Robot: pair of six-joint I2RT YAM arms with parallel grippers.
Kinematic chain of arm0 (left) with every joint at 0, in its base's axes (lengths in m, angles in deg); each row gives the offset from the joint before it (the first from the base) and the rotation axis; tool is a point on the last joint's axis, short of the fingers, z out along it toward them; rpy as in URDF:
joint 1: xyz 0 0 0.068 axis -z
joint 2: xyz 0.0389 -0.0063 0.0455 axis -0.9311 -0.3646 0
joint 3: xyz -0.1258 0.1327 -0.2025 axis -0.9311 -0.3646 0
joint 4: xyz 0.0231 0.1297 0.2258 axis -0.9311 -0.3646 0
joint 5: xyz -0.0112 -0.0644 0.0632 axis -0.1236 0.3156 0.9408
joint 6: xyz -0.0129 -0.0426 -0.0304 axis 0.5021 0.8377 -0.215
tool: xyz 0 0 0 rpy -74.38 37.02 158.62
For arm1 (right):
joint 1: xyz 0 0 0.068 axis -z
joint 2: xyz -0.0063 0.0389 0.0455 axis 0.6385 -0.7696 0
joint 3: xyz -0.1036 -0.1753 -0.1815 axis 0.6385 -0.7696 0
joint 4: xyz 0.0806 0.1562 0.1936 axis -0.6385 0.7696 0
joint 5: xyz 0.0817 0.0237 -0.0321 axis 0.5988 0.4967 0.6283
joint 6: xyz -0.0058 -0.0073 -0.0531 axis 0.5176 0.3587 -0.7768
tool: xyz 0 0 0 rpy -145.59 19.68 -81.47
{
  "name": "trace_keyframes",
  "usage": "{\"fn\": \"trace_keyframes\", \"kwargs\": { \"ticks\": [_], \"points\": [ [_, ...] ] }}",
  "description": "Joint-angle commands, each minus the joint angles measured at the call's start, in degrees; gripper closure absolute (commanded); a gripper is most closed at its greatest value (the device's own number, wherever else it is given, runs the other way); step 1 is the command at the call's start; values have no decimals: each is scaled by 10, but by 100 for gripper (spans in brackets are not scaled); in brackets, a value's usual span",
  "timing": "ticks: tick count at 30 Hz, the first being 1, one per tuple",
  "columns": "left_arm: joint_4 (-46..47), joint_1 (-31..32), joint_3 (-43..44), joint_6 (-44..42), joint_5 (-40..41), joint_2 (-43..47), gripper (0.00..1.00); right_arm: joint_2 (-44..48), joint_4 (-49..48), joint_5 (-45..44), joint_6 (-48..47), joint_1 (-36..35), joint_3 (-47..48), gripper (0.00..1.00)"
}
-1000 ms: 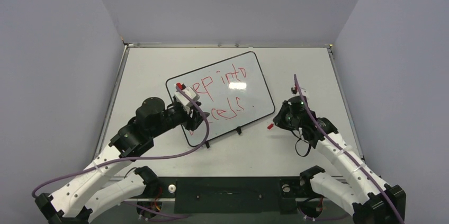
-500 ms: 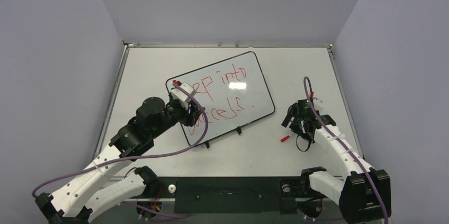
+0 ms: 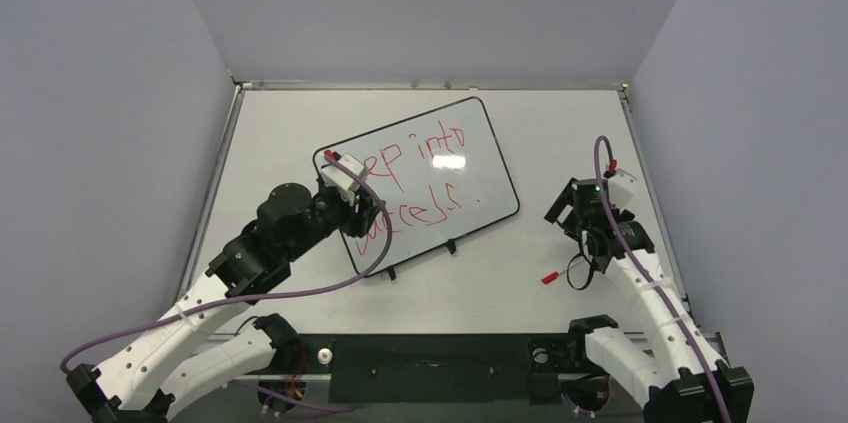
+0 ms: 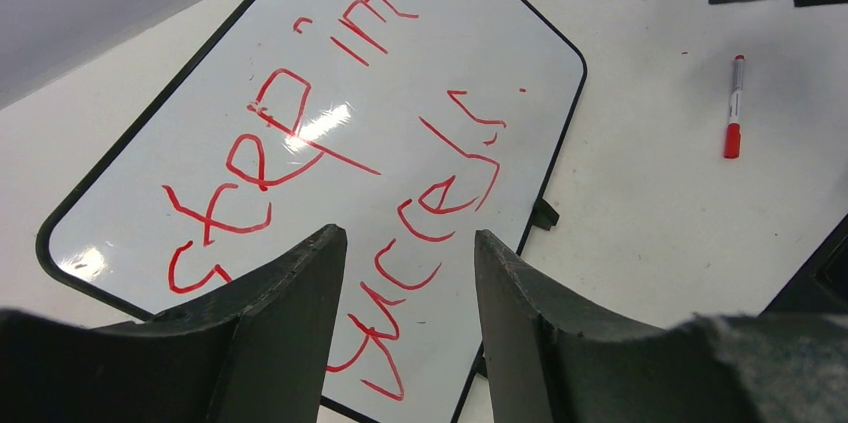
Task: Write a sentence on the whiteboard
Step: Put down the whiteboard marker at the center of the board, then reset both arms
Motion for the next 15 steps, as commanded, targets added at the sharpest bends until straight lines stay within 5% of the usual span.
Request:
{"fn": "trace_keyframes", "kwargs": {
  "ticks": [1,15],
  "points": [
    [11,-6,27,9,16,6,52,51,8,-49,-34,1,79,11],
    [14,-11,23,16,86,18,52,208,-159,102,-95,-46,146,10]
  ]
}}
